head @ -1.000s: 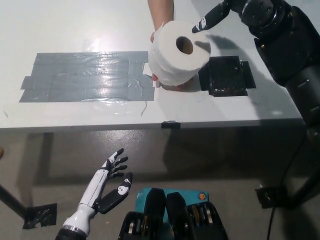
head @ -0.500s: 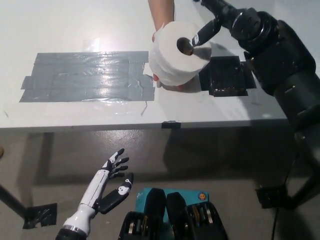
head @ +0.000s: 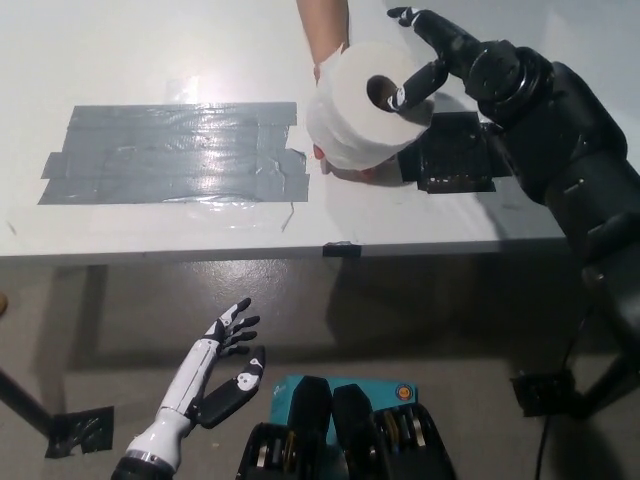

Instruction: A person hands over a roll of toilet paper to the robot , and the robot inserts its right thumb into the hole in the centre to grab the roll, and then places it on the balck area on the desk.

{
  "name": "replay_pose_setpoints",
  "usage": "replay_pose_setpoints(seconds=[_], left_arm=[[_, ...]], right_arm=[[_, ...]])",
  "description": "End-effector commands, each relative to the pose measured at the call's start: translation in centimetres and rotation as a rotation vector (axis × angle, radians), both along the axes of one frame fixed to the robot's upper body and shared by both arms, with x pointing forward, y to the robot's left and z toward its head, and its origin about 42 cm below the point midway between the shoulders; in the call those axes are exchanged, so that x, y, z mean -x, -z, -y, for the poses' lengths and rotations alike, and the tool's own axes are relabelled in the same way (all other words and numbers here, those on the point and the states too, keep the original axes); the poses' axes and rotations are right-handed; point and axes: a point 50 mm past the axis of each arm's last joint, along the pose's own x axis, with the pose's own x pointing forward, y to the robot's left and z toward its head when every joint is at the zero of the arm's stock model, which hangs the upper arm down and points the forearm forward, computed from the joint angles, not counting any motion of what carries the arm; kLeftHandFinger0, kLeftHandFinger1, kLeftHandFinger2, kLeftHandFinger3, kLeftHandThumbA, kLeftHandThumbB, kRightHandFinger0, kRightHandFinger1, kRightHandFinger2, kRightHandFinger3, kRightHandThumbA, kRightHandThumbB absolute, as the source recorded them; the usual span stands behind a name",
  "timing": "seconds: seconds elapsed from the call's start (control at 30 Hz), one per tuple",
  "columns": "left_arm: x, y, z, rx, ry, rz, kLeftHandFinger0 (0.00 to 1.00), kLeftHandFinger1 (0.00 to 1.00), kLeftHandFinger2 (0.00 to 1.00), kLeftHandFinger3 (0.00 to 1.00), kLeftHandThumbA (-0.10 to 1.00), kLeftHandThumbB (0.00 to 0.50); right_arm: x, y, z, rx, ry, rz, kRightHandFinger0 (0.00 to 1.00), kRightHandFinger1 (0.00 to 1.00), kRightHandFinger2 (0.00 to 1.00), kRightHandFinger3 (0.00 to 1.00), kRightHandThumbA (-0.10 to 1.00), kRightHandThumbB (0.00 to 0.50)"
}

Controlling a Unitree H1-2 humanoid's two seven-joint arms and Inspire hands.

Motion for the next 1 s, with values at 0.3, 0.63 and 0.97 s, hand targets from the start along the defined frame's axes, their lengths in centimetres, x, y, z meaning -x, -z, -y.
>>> replay_pose_setpoints(seconds=[0.3,0.63,0.97], left_arm=[[-0.8,-2.0,0.1,-0.005,0.036,0.094,0.82,0.83,0.86,0.97,0.42,0.0],[-1.1,-2.6,0.2,-0.024,0.039,0.103,0.82,0.82,0.85,0.97,0.44,0.0],[-1.4,-2.9,0.2,-0.045,0.054,0.114,0.82,0.83,0.87,0.99,0.5,0.0]], right_arm=[[-0.1,-3.7,-3.1,0.064,-0.045,0.117,1.0,1.0,1.0,1.0,1.0,0.35],[0.2,-2.2,-4.4,0.137,-0.068,0.114,1.0,1.0,1.0,1.0,1.0,0.414],[0.4,-0.4,-4.5,0.13,-0.058,-0.006,1.0,1.0,1.0,1.0,0.65,0.352]])
